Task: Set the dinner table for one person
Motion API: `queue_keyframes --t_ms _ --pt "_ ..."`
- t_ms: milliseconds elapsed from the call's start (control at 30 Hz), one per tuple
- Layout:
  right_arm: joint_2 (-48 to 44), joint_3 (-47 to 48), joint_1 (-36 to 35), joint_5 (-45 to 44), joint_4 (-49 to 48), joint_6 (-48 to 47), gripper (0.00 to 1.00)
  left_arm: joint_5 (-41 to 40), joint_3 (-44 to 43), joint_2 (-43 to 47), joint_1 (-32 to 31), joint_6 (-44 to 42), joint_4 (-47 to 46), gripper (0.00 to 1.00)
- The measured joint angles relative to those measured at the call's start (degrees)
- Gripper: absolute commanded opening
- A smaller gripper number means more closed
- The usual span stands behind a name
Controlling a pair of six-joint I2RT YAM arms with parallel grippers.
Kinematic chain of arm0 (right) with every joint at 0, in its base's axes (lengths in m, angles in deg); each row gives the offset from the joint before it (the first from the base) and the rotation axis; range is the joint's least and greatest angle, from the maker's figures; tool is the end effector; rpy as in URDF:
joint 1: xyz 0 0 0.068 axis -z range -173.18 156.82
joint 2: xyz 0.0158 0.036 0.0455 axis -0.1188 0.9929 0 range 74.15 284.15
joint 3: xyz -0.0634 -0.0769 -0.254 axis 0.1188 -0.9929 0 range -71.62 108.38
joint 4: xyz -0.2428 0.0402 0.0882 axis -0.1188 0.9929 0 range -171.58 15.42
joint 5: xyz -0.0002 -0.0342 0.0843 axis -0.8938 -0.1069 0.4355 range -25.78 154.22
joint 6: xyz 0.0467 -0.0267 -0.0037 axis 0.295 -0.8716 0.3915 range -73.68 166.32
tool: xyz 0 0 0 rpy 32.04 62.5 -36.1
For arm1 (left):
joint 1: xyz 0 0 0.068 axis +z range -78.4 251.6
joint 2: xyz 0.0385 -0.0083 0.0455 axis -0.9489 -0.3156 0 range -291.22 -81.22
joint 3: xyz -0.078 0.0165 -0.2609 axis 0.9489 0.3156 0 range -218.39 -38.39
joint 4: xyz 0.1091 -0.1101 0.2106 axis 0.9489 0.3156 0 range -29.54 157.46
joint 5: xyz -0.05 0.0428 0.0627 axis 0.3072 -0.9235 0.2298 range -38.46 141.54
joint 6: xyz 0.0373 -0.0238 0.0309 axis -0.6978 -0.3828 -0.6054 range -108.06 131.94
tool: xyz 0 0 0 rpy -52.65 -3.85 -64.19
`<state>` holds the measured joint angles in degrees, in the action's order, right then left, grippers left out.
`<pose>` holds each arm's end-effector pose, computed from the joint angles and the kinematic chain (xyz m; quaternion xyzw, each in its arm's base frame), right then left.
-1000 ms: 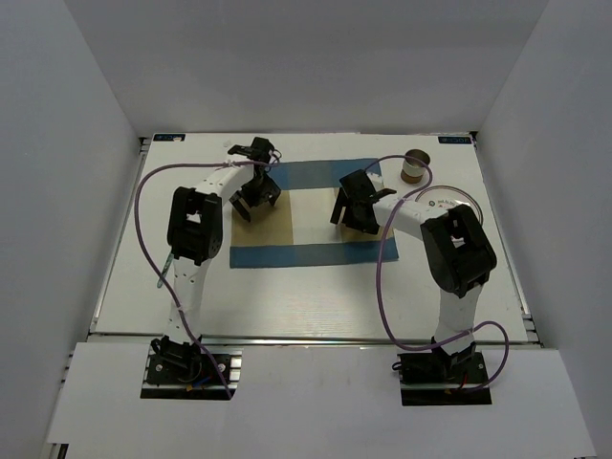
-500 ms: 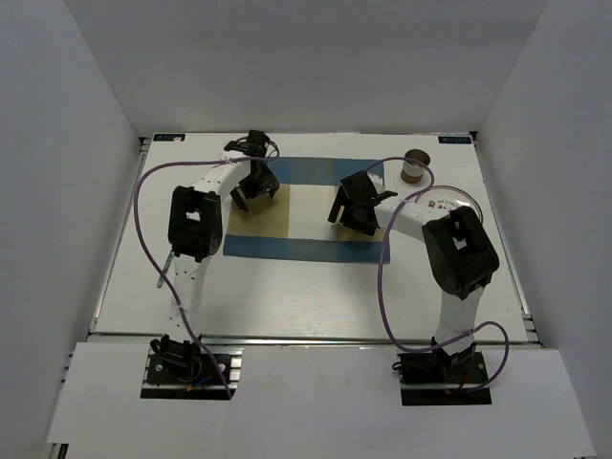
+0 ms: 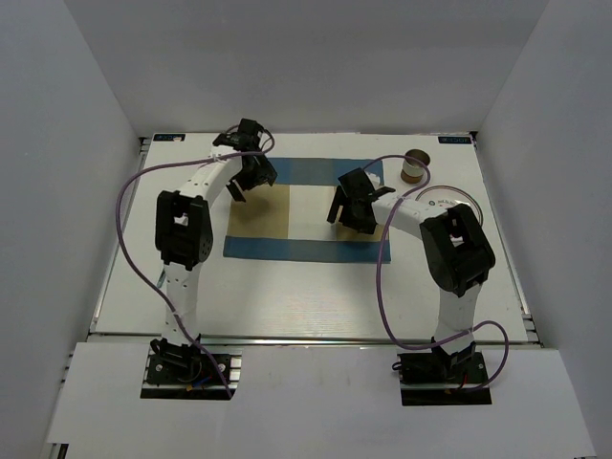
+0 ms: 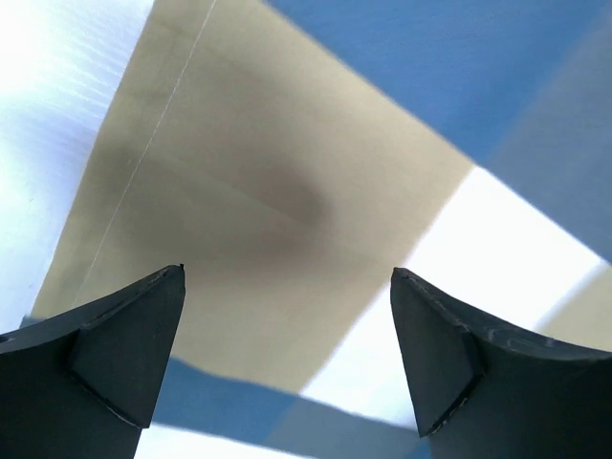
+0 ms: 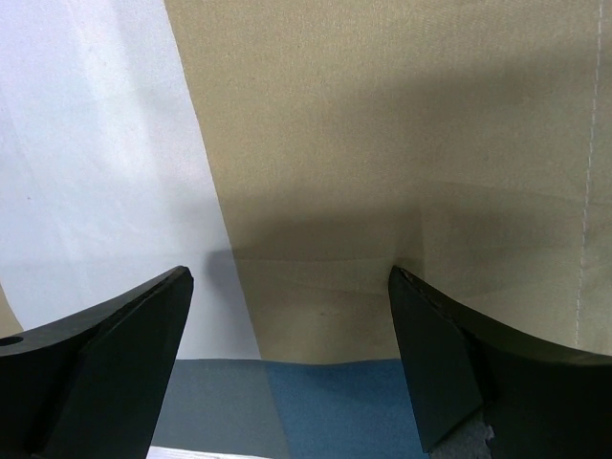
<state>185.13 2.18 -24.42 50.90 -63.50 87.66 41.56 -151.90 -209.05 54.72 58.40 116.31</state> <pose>0.3531 0.2044 0.1705 0.1179 0.9413 0.0862 0.3044 0.4526 -0.1310 0.2169 -0.2649 0.9450 -0.0171 0.1909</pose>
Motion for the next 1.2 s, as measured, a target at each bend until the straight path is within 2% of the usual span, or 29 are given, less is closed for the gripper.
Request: queue_keyframes --t_ms 300,467,600,1033,1133,1200 --pt "2.2 3.7 0.0 0.2 3.7 -2.6 0.89 -0.1 -0.8 12.0 0.0 -1.0 1.2 0.98" --pt "2.9 4.7 0.0 0.2 4.2 -3.8 0.89 -0.6 6.5 24.7 0.0 -2.6 0.0 0.98" --pt "2.9 4.8 0.0 0.3 4.3 -4.3 0.89 -1.6 10.3 31.5 0.0 -3.8 -1.0 0.98" --pt "2.7 6.2 0.1 0.2 5.8 -7.3 0.89 -1.5 28.8 41.8 0.0 -7.2 -2.4 0.98" --pt "-0.7 5.1 0.3 -0.4 5.7 -8.8 0.89 -1.8 33.4 46.6 0.0 -8.1 -3.1 0.98" --pt "-6.8 1.8 0.9 -0.7 4.1 -9.1 0.89 -1.9 38.0 51.2 0.0 -8.5 -4.2 0.98"
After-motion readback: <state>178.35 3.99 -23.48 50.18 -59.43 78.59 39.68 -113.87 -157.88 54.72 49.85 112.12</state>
